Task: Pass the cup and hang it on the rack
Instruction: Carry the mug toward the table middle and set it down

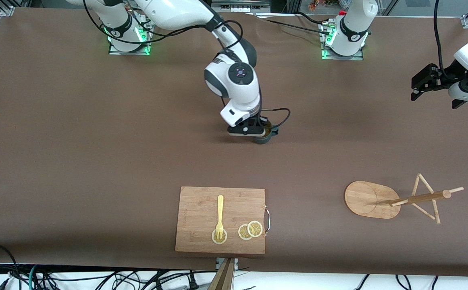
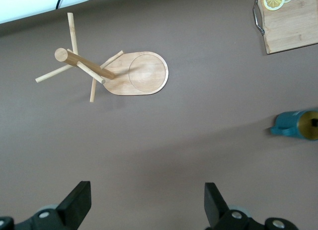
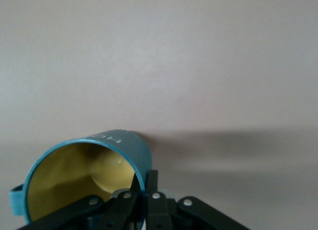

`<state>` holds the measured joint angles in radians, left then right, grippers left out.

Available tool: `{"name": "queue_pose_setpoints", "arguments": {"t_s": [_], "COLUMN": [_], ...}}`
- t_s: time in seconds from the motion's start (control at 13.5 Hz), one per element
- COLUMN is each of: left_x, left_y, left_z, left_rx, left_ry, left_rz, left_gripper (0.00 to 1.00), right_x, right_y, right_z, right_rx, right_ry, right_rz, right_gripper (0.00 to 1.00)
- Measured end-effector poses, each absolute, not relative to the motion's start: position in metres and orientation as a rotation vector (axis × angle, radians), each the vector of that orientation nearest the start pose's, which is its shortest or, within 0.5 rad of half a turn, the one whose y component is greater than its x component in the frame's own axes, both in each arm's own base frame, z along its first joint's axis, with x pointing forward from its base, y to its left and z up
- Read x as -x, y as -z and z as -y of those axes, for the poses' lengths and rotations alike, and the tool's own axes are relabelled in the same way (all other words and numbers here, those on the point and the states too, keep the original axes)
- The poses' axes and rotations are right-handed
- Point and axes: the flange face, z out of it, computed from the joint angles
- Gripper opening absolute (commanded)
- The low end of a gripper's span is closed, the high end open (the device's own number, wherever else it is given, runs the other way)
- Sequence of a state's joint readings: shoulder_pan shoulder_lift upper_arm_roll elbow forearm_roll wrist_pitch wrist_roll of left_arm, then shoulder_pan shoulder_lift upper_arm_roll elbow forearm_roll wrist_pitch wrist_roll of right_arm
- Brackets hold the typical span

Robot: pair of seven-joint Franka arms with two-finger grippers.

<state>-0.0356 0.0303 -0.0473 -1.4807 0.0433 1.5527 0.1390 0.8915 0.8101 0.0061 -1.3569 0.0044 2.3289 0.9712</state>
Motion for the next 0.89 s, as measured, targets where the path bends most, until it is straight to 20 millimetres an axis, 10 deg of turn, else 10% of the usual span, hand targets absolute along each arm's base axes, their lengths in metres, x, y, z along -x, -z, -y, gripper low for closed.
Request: {"name": "queue_pose_setpoints", "arguments": {"t_s": [0.15, 0.52, 0.89], "left_x": [-0.562, -0.569, -0.572], "left_y": [-0.648, -0.634, -0.628], "left_z": [0.042, 0.043, 0.040], "left_rx": [3.079, 3.081, 3.085], "left_ry": [0.060, 0.022, 0.004], "left_rz": [-0.342, -0.344, -0.337], "left_gripper": [1.00, 1.00, 1.00], "right_x": [-0.459, -0.463, -0.491], "right_y": [-0.244, -0.249, -0.311], "right_z": [-0.600, -0.601, -0.580], "right_rx": [3.010, 3.005, 3.014], "right_ry": [0.154, 0.189, 0.201], "right_rz": [-0.111, -0.135, -0.215], "right_gripper": [0.08, 0.60, 1.00]}}
